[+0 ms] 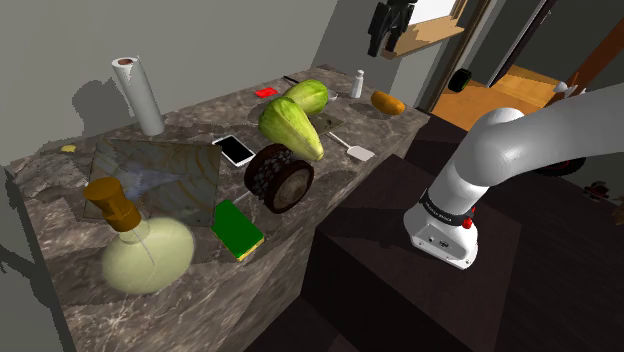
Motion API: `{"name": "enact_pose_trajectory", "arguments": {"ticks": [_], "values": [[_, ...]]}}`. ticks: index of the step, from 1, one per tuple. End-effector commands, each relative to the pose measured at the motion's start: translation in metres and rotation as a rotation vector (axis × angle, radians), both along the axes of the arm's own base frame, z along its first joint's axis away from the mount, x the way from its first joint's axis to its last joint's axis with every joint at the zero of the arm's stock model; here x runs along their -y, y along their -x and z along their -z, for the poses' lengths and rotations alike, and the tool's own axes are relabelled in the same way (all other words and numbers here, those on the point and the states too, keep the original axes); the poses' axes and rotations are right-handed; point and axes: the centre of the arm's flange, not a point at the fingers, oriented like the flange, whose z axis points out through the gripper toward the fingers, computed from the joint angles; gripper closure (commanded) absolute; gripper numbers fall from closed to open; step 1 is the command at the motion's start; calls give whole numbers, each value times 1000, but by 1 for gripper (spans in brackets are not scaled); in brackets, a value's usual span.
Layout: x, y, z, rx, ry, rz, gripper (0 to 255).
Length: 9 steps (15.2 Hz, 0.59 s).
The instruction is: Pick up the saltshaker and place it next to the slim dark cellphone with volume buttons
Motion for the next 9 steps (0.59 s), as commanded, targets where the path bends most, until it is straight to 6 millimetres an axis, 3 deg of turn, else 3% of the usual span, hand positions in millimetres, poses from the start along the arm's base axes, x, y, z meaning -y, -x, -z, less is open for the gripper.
{"name": "enact_pose_trajectory", "arguments": {"ticks": [1,9], "values": [[0,0,0,0,0,0,0],[84,-32,53,56,-11,5,0]]}}
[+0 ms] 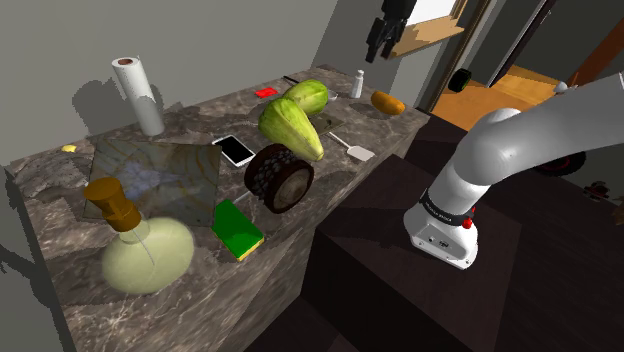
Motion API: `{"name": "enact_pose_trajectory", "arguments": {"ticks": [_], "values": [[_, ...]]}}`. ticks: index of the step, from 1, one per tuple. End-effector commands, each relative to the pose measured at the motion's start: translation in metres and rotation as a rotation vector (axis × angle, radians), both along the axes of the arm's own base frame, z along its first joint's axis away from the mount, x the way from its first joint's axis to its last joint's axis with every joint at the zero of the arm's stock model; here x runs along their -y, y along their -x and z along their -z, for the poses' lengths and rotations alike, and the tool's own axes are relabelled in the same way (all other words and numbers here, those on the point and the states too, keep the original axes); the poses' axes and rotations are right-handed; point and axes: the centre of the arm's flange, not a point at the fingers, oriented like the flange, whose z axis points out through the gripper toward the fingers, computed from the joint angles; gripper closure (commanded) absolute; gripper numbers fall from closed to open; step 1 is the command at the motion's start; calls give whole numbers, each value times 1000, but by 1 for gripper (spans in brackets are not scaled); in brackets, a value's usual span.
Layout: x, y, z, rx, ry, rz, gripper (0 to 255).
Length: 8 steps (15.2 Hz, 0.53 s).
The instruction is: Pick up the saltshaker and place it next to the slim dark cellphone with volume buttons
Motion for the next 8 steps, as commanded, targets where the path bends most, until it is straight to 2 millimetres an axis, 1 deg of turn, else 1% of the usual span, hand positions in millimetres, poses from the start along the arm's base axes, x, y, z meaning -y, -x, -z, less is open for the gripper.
{"name": "enact_pose_trajectory", "arguments": {"ticks": [1,8], "values": [[20,-7,16,16,-2,0,0],[93,-37,62,65,-11,5,0]]}}
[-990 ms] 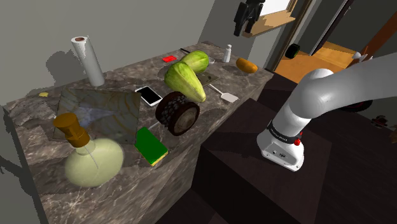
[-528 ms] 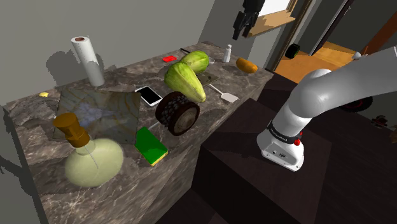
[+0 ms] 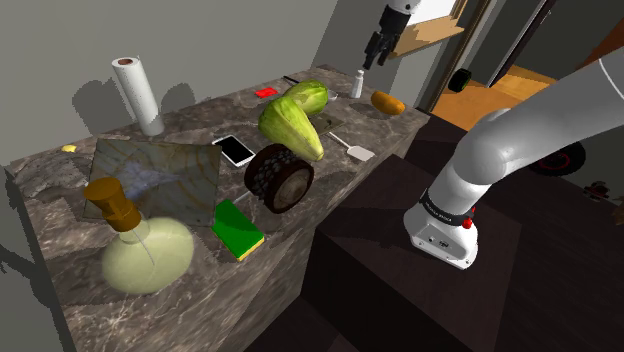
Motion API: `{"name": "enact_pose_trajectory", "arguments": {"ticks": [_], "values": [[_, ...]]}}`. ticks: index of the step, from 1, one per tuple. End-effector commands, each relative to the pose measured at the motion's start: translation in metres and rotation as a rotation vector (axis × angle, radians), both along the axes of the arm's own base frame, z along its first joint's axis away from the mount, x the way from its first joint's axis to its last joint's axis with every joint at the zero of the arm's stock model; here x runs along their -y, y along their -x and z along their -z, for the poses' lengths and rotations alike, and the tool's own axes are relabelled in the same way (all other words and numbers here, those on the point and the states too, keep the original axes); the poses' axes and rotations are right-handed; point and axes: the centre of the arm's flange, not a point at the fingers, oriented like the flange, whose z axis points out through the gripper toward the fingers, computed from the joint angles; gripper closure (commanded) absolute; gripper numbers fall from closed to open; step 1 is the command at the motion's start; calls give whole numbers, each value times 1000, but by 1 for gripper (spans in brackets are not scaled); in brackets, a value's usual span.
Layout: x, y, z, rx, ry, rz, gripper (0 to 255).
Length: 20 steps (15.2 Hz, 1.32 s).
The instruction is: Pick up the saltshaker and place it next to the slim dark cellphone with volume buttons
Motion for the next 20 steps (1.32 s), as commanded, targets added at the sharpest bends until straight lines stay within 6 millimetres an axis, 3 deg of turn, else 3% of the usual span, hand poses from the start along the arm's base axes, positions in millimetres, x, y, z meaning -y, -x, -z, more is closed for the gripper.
{"name": "enact_pose_trajectory", "arguments": {"ticks": [1,15,20], "values": [[24,-12,16,15,0,1,0],[169,-78,105,114,-20,11,0],[173,-87,129,118,-20,11,0]]}}
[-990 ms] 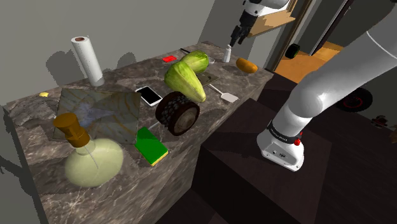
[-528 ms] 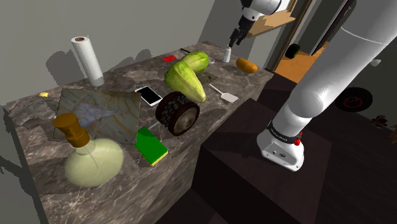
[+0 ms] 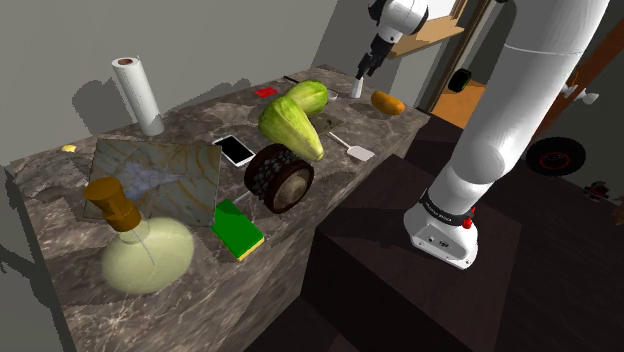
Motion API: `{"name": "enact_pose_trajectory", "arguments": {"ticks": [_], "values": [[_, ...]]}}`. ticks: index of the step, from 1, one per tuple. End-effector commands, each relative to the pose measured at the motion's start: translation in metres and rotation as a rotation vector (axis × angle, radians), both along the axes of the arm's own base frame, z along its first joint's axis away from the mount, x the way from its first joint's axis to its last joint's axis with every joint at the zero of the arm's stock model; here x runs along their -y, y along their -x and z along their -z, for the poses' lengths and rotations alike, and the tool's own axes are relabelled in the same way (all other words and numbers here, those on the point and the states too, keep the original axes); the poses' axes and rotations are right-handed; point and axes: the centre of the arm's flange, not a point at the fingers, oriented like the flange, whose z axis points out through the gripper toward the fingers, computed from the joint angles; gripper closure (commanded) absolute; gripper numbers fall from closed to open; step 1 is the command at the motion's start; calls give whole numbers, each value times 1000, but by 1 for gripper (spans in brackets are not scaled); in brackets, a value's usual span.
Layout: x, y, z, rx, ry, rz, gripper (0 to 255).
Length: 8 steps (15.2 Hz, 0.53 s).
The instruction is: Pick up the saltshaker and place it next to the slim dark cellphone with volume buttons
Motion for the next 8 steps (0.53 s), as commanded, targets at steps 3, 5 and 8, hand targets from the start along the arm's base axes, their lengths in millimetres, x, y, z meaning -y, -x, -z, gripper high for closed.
{"name": "enact_pose_trajectory", "arguments": {"ticks": [3,5,8], "values": [[-1,-5,20,1,0,0,0],[-1,-6,23,1,0,0,0],[-1,-6,23,1,0,0,0]]}}
